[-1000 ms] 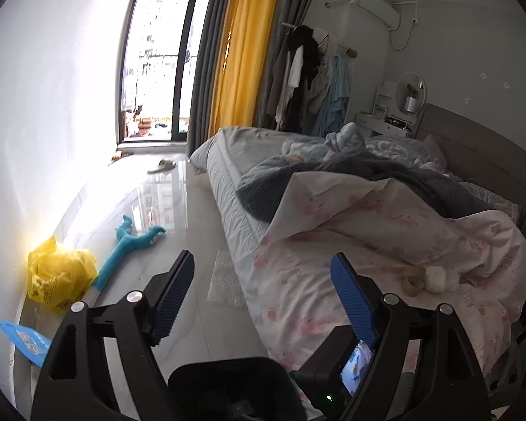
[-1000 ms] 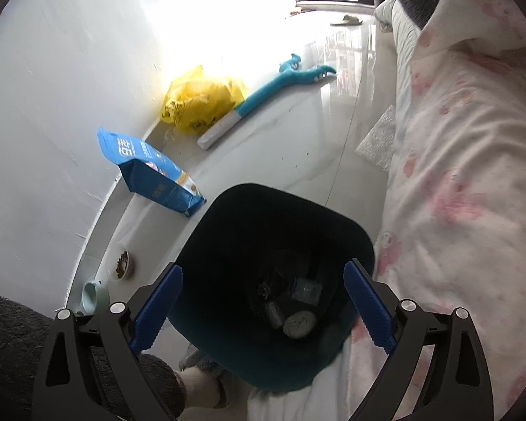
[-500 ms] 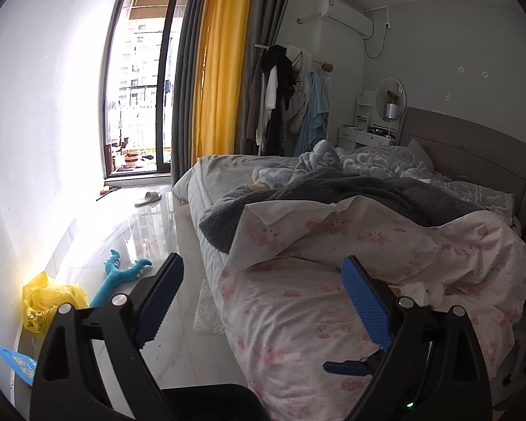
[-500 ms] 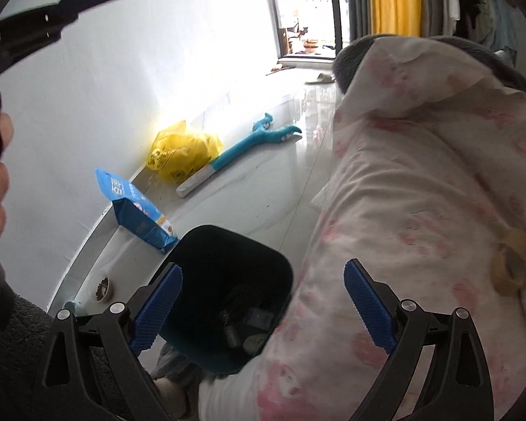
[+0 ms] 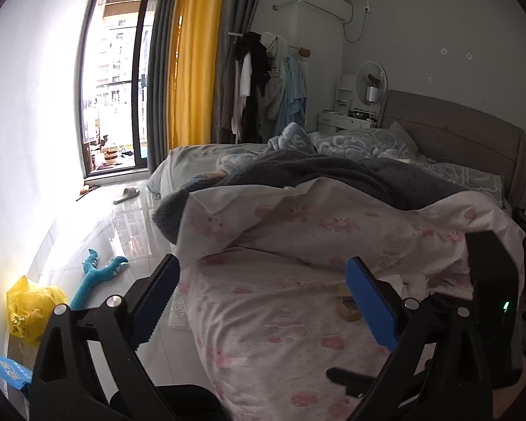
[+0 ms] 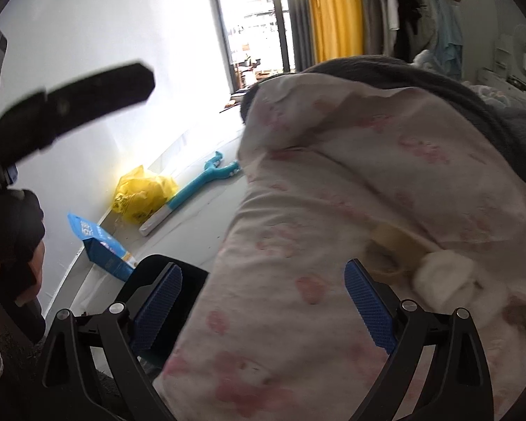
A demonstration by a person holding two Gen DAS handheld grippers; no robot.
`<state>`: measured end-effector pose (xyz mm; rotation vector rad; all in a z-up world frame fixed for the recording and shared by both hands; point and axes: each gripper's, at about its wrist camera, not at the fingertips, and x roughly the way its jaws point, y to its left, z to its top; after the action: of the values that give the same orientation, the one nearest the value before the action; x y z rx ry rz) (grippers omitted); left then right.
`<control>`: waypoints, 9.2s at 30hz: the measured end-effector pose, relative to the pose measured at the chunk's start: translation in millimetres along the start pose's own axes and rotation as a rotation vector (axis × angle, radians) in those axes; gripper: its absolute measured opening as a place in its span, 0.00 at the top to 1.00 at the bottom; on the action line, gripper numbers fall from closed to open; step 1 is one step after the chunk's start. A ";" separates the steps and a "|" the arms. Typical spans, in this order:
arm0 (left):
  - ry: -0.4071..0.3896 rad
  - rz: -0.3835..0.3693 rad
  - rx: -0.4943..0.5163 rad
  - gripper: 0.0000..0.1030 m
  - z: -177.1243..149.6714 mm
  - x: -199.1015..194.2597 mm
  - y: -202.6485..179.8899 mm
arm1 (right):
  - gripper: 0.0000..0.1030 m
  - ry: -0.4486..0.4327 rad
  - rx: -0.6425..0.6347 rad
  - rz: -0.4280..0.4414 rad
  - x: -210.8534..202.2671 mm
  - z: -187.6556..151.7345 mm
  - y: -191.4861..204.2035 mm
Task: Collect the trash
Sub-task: 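Move both tools back over the bed toward the cardboard tape cores, then grasp a cardboard tape core with the left tool while the right tool grasps the bubble wrap, then carry the tape core over the teal bin and open the left tool, then lower the bubble wrap into the teal bin and open the right tool, then move both tools back over the bed toward the remaining tape core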
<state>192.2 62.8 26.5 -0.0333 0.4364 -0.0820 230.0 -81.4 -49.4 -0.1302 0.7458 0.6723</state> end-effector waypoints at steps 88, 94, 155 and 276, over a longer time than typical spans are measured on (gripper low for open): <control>0.643 -0.261 0.135 0.55 -86.0 121.1 -103.3 | 0.41 0.023 0.181 -0.171 -70.2 -56.3 -166.4; 0.570 -0.318 0.121 0.55 -72.3 91.6 -92.1 | 0.41 -0.001 0.181 -0.155 -70.9 -46.5 -143.9; 0.781 0.026 -0.222 0.54 -223.1 64.1 188.6 | 0.41 0.082 0.005 0.128 68.7 24.6 110.0; 0.113 -0.152 0.093 0.05 -20.6 39.3 17.2 | 0.12 0.009 0.073 -0.156 9.3 7.4 -74.0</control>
<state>220.1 76.3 -9.6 0.0303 0.5423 -0.2552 284.2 -132.2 -59.1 -0.1230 0.7601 0.4958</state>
